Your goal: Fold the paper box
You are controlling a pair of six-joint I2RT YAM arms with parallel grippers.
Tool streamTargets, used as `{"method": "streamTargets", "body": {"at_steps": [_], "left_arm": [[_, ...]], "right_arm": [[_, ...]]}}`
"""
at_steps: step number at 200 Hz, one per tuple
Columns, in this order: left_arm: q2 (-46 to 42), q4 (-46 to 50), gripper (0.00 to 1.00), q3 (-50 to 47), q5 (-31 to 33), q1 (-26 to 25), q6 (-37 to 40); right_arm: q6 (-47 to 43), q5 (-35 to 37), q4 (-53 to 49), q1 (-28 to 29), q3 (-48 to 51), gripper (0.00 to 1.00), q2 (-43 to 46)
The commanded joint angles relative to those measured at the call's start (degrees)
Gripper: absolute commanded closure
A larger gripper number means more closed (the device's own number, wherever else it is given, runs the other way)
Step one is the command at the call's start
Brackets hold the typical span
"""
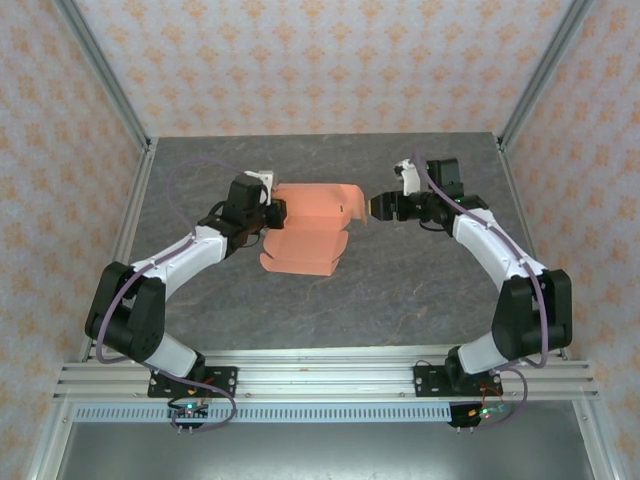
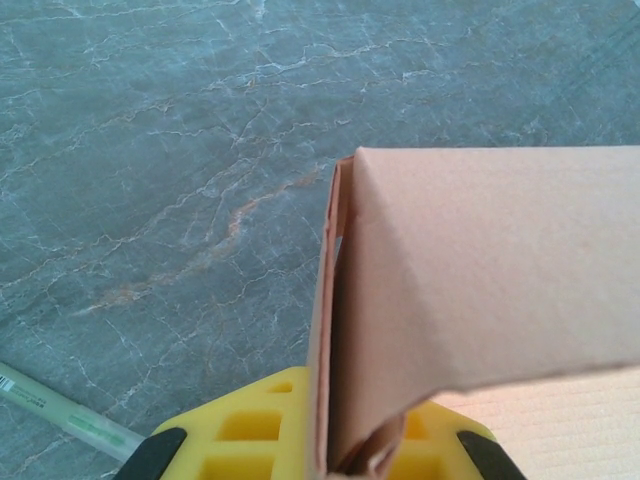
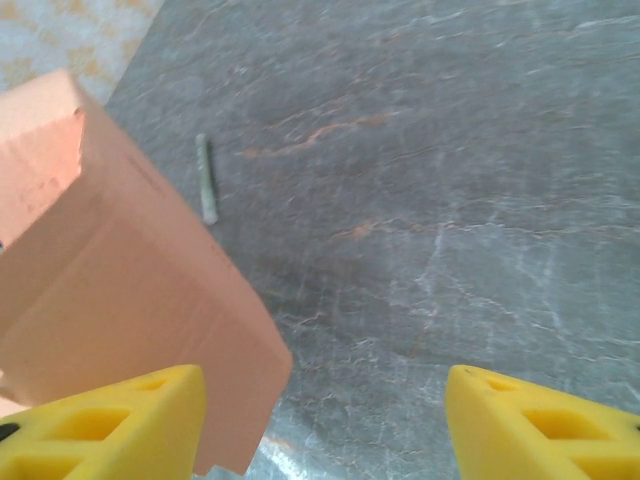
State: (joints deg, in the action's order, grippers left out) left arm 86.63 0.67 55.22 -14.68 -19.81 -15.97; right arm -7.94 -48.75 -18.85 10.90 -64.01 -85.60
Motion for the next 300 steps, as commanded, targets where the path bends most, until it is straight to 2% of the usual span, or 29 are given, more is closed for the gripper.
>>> {"method": "streamTargets", "body": {"at_steps": [1,42,67,131,196,260,300], "left_arm": [[-0.9,1.0,1.0,2.2,-1.1,0.4,0.9],[-0.9,1.4,1.0,2.7,-1.6,0.3,1.1],[-0.8,1.4,1.0,2.9,-1.9,0.3,1.2],[-0.7,1.0,1.0,3.0,-2.9,0.3,0.9],[-0.9,1.5,1.0,3.1,-4.1,0.2,1.7],[0.0,2.2,1.0,3.8,-5.3,0.0,2.7],[0.1,2.6,1.0,4.6,-5.8,-0.6,2.9]], "right_arm": [[-6.1,-7.2,-2.0,0.2,-3.6,0.37,-2.6],[-7.6,-16.6,-3.2,0.3,-6.2,0.42,-6.3],[-9.7,-19.2,-5.6,1.3,-7.6,0.44,-7.6],[-10.3,-18.4,-6.1,3.8,-9.9,0.53,-8.7],[-10.0,-15.7,-5.9,4.3,-11.6,0.53,-8.8],[-12.5,-16.9,-11.2,4.0,-16.2,0.55,-11.9],[-11.5,-16.5,-10.0,4.2,-16.4,0.57,-12.2]]}}
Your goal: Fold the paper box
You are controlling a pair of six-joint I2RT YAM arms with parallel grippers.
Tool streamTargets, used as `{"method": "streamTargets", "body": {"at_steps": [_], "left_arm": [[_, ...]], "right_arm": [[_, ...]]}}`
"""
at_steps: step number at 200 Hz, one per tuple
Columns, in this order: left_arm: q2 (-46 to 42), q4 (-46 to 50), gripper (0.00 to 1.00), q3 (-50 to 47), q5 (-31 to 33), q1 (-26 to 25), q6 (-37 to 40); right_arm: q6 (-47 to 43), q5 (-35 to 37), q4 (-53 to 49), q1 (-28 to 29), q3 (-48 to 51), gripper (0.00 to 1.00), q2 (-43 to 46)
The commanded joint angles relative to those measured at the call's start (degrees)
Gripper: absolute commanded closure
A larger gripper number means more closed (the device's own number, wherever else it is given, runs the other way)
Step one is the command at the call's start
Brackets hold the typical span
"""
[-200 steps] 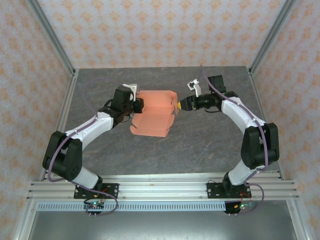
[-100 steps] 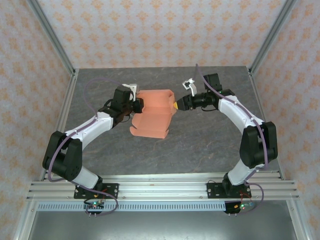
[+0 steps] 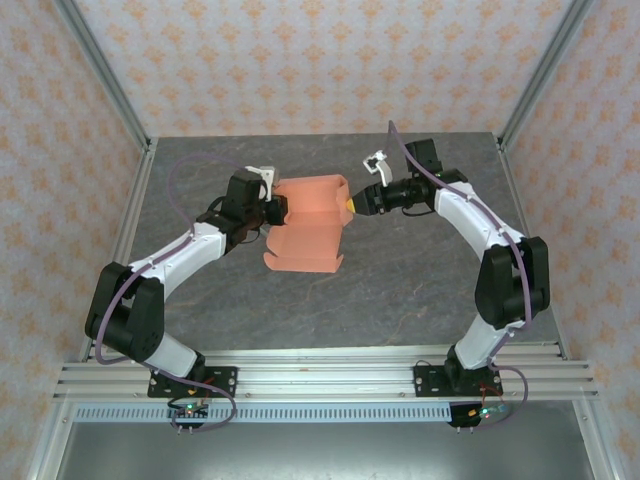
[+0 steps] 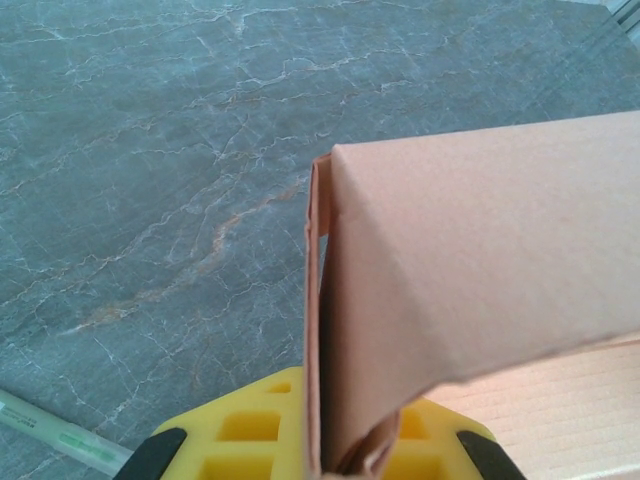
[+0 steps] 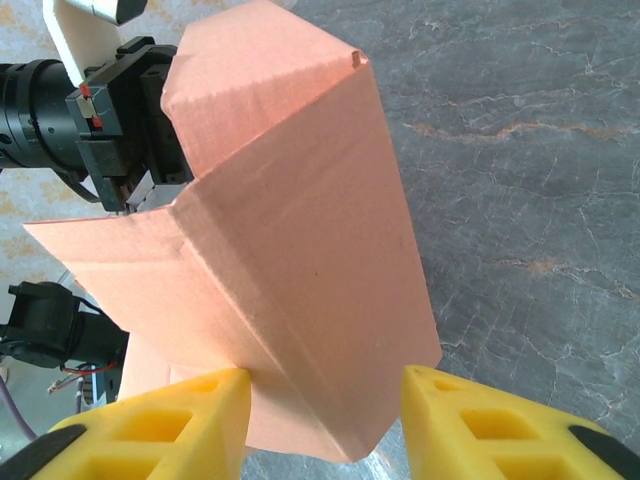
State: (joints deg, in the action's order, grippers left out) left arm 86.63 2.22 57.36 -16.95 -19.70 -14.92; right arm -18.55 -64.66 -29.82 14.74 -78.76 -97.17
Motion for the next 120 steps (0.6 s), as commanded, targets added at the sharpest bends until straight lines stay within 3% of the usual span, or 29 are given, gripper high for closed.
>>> {"method": "streamTargets", "body": {"at_steps": [1,73,120], "left_arm": [[0.2,1.0,1.0,2.5,-3.5,-0.8,1.8],[0.3,2.0,1.0,3.4,-5.0,-1.9,2.1],[0.5,2.4,1.0,3.8,-5.1,-2.2,2.1]], "right_arm": [[-0.8,-0.5,1.0,0.4,-1.6,0.57,-0.5],[1.7,6.0,7.2,2.2,0.0,0.57,0.3],[1.3,9.9,9.6,2.4,1.3,0.52,1.8]]}}
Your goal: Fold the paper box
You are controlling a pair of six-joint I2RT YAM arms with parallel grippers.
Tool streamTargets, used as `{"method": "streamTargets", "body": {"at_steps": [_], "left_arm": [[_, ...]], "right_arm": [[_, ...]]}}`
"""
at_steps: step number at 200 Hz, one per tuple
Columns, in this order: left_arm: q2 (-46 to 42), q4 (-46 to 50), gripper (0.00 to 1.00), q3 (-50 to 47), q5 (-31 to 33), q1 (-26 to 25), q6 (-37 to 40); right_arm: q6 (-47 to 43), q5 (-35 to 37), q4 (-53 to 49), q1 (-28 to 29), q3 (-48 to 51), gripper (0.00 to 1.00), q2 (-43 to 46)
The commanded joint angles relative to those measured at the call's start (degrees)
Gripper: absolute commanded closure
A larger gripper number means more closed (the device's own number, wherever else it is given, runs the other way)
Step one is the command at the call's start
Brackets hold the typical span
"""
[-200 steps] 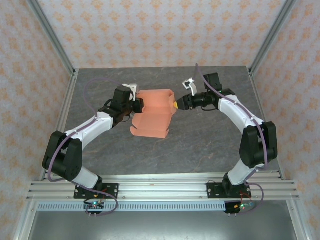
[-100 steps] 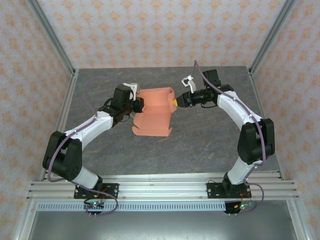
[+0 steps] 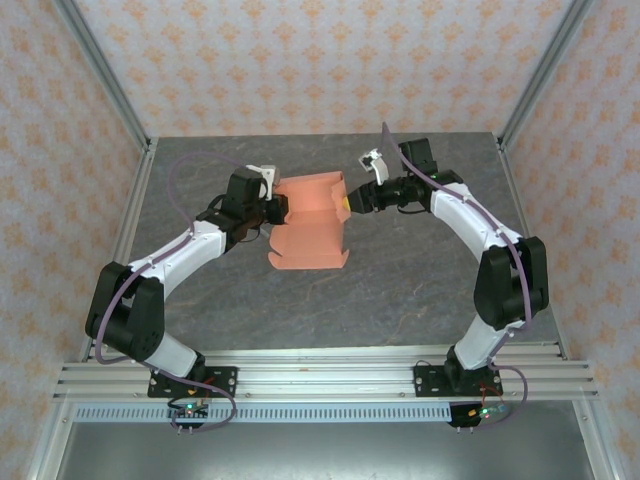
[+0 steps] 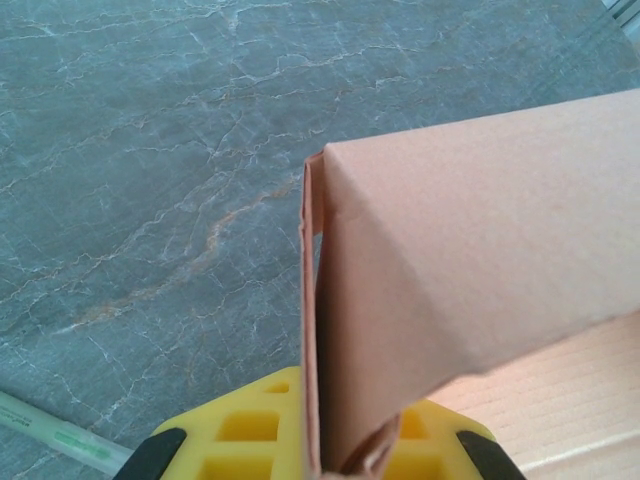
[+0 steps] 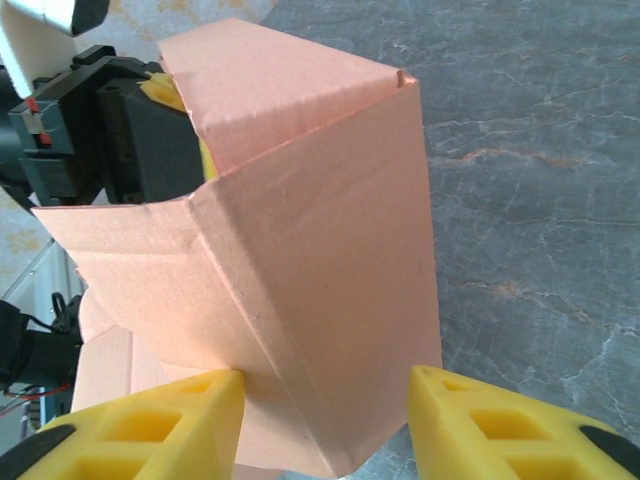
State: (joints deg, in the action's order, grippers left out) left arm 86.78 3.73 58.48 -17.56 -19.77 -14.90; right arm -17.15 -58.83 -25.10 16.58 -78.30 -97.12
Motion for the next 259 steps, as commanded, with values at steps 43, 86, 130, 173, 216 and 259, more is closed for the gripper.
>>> {"method": "streamTargets", "body": {"at_steps": [43,86,130,173,216,259], "left_arm": [[0.5,1.2,1.0,3.0,-4.5,-2.2,2.1],[0.5,1.6,1.0,3.5,-4.5,-2.4,2.1],[0.5,2.1,1.0,4.0,-4.7,-2.5,2.2],[0.6,2.4,1.0,4.1,-4.5,-2.8,2.4],[0.8,2.4,1.0,4.0,-4.6,-2.8,2.5],[0.8,2.8,1.0,4.2,-4.5,-3.0,2.8]], "right_arm": [[-1.6,4.2,4.9,0.6,0.1,0.48,1.4],[-2.4,1.7,4.2,1.2,-0.9,0.46,-0.4],[-2.8,-0.4,3.9,1.8,-0.7,0.42,-1.2],[-2.6,-5.2,2.3,1.8,-2.3,0.37,-3.0],[-1.7,-4.5,2.4,1.8,-2.2,0.34,-3.4],[-2.7,-6.3,2.2,2.1,-2.0,0.25,-3.5]]}}
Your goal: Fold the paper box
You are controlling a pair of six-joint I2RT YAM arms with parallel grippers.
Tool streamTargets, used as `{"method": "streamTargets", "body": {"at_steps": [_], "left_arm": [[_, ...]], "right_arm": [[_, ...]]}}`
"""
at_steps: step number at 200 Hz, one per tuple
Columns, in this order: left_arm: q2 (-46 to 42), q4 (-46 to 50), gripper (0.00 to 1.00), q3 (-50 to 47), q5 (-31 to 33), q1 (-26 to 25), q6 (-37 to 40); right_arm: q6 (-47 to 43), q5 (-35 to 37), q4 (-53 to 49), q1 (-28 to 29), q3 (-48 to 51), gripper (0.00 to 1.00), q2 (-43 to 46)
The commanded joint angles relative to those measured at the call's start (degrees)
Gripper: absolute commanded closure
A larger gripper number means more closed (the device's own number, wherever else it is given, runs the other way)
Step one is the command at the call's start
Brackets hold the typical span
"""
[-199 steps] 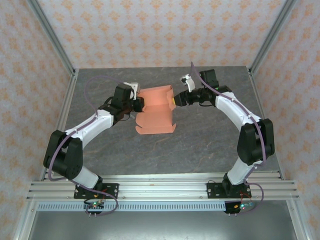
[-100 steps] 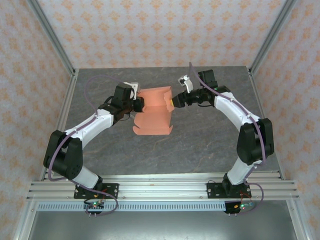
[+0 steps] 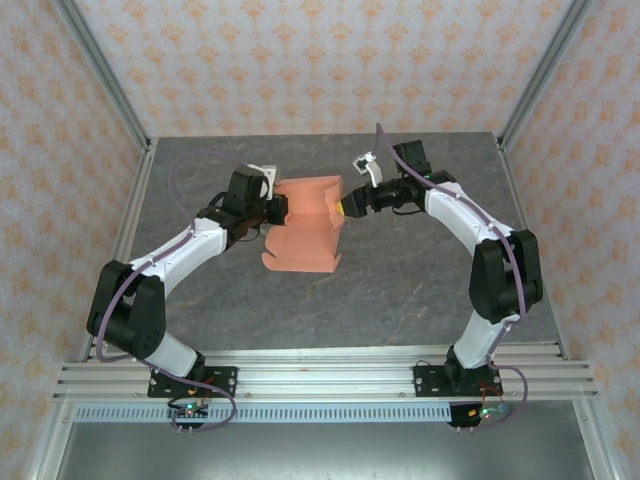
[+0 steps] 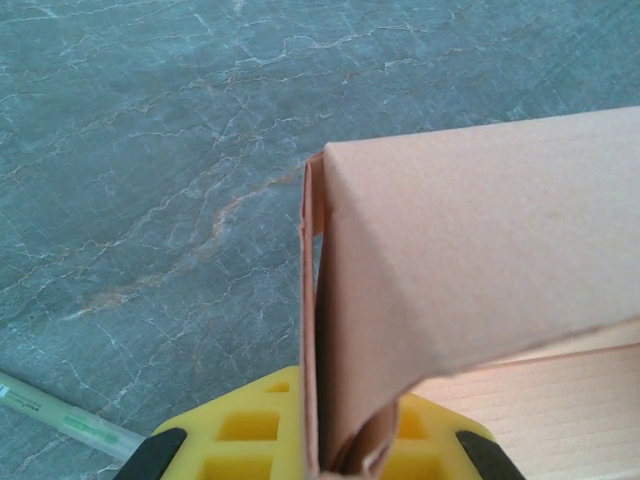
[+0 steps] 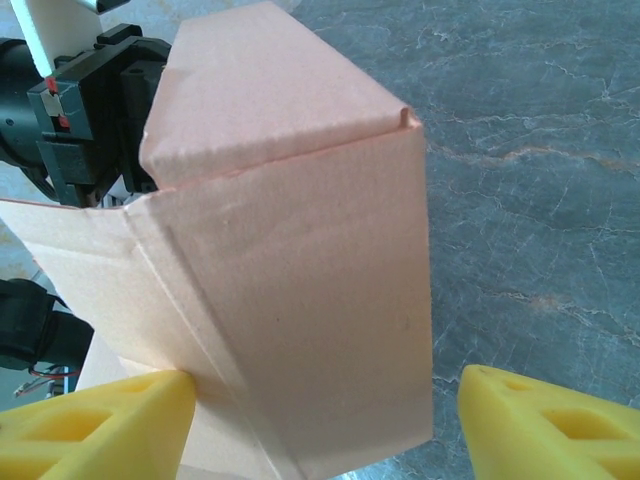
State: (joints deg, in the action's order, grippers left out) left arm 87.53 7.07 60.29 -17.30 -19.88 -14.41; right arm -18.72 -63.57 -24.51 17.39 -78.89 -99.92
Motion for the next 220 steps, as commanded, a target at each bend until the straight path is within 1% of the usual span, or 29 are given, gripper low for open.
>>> {"method": "streamTargets", "body": {"at_steps": [1,14,28,51,67,87,98,108,129,156,188,220], "left_arm": [[0.1,-0.5,1.0,2.4,-4.7,-2.9,2.3],[0.1,-0.4,1.0,2.5,-4.6,-2.8,2.4],[0.0,-0.1,1.0,2.5,-4.4,-2.9,2.5],[0.2,0.1,1.0,2.6,-4.2,-3.0,2.4],[0.2,0.2,1.0,2.7,-4.2,-3.0,2.4],[0.5,0.6,1.0,2.9,-3.8,-3.1,2.4],[0.5,0.9,1.0,3.1,-3.4,-3.1,2.4],[0.7,1.2,1.0,3.2,-3.2,-3.1,2.5],[0.9,1.2,1.0,3.3,-3.2,-3.2,2.6],[1.0,1.5,1.0,3.4,-3.2,-3.3,2.6],[1.1,1.6,1.0,3.6,-3.0,-3.4,2.6],[1.3,2.4,1.0,4.0,-2.5,-3.4,2.6]], "right_arm": [[-1.2,-1.6,1.6,1.3,-1.5,0.25,-0.7],[-1.7,-2.3,1.2,1.4,-1.6,0.23,-0.7],[-2.3,-2.5,0.4,1.4,-1.7,0.22,-0.7],[-2.3,-2.3,0.1,1.5,-1.3,0.26,-0.2],[-1.8,0.2,0.8,1.8,-0.6,0.27,0.7],[1.0,5.9,2.5,2.2,0.3,0.27,1.9],[1.8,6.4,2.6,2.1,0.4,0.28,2.3],[2.2,5.2,3.1,2.2,0.6,0.27,2.5],[2.5,-0.4,3.9,2.2,0.8,0.26,2.2],[1.7,-5.6,2.1,2.2,-0.3,0.24,1.2],[0.2,-5.2,-0.3,2.2,-0.5,0.17,1.5],[-0.7,-4.5,-1.6,2.1,-0.3,0.13,2.2]]}}
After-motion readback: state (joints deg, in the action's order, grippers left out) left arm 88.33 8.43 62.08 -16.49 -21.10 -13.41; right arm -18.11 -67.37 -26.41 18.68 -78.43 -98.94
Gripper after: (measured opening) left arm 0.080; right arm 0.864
